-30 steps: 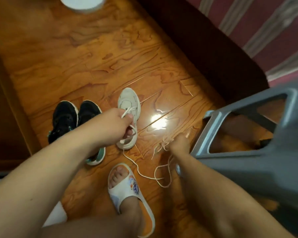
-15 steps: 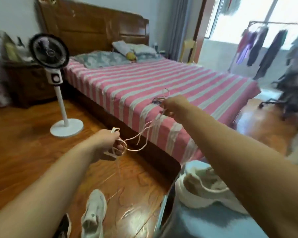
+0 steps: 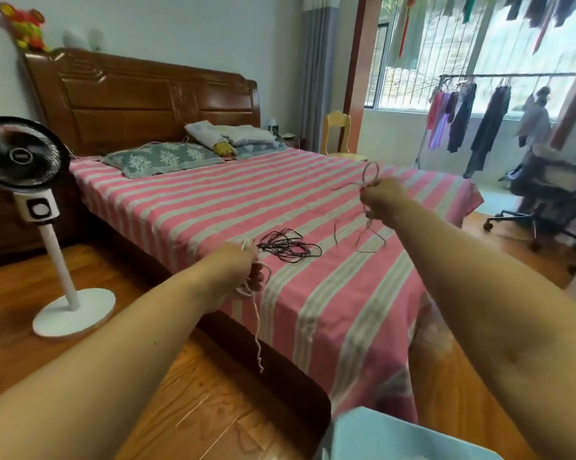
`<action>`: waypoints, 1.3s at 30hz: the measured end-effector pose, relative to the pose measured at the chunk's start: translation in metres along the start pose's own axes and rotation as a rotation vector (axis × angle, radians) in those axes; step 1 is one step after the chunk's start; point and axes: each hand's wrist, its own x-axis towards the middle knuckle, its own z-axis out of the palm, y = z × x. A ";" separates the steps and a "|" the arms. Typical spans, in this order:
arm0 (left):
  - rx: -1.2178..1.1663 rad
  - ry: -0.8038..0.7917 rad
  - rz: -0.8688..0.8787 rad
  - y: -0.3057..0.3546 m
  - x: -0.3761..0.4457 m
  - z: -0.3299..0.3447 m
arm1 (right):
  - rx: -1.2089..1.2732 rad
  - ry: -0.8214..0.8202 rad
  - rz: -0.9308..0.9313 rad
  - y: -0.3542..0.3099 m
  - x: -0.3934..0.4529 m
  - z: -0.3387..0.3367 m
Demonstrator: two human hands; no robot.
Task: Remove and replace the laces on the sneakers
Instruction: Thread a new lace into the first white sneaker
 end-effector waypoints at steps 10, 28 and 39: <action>0.229 -0.279 0.151 0.025 -0.086 -0.012 | 0.127 -0.736 -0.218 -0.006 -0.187 0.000; 0.130 -0.656 0.039 -0.119 -0.341 0.037 | 0.391 -0.580 0.157 0.155 -0.463 -0.184; -0.130 -0.249 0.074 -0.116 -0.335 0.095 | -0.462 -0.541 0.217 0.238 -0.472 -0.199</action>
